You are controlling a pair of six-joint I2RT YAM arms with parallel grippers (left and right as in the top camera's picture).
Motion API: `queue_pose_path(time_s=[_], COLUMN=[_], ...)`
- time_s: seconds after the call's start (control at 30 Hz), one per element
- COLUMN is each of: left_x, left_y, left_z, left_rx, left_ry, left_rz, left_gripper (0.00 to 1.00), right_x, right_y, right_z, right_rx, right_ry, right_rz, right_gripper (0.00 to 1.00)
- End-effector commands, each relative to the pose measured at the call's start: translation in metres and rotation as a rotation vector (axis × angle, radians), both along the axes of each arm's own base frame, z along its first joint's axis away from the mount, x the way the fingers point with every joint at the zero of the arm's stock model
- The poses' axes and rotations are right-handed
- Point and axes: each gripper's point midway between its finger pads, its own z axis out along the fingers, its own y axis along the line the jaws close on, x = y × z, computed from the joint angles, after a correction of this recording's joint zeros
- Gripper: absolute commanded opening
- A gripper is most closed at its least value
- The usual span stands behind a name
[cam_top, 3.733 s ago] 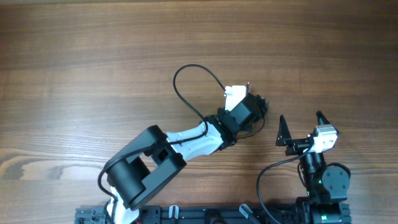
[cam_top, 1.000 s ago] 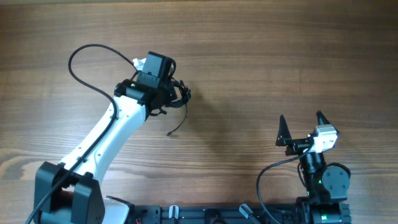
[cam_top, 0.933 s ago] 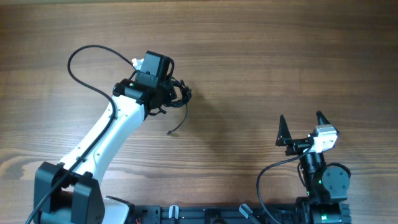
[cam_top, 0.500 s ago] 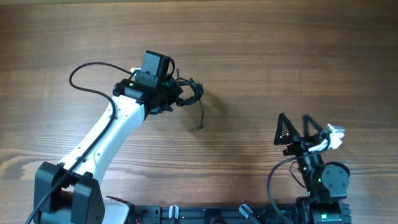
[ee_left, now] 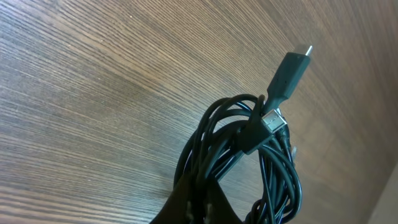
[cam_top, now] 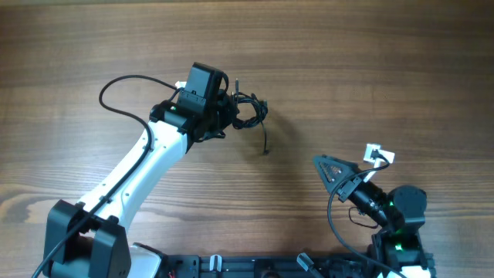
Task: Untangle cables
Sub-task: 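Move the right gripper toward the bundle held by the left gripper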
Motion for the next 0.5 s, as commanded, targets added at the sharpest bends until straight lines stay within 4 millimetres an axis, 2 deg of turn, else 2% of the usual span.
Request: queue_pose_path(time_s=[0.0, 0.07, 0.2, 0.23, 0.4, 0.47], left_x=[-0.003, -0.005, -0.006, -0.007, -0.007, -0.008], left_y=[-0.007, -0.013, -0.021, -0.022, -0.023, -0.024], left_z=[0.011, 0.012, 0.013, 0.013, 0.013, 0.013], left_rx=[-0.066, -0.074, -0.080, -0.083, -0.106, -0.128], left_ry=[0.012, 0.011, 0.000, 0.002, 0.022, 0.040], left_rz=[0.060, 0.058, 0.039, 0.039, 0.080, 0.114], left_gripper=[0.04, 0.04, 0.04, 0.04, 0.04, 0.04], right_x=[-0.015, -0.020, -0.025, -0.024, -0.008, -0.001], right_y=[0.019, 0.031, 0.051, 0.056, 0.060, 0.064], right_z=[0.005, 0.012, 0.015, 0.012, 0.008, 0.007], right_rx=[0.087, 0.084, 0.088, 0.081, 0.053, 0.026], right_ry=[0.070, 0.026, 0.020, 0.025, 0.009, -0.028], right_rz=[0.128, 0.169, 0.186, 0.166, -0.012, -0.064], right_gripper=[0.65, 0.65, 0.63, 0.65, 0.63, 0.57])
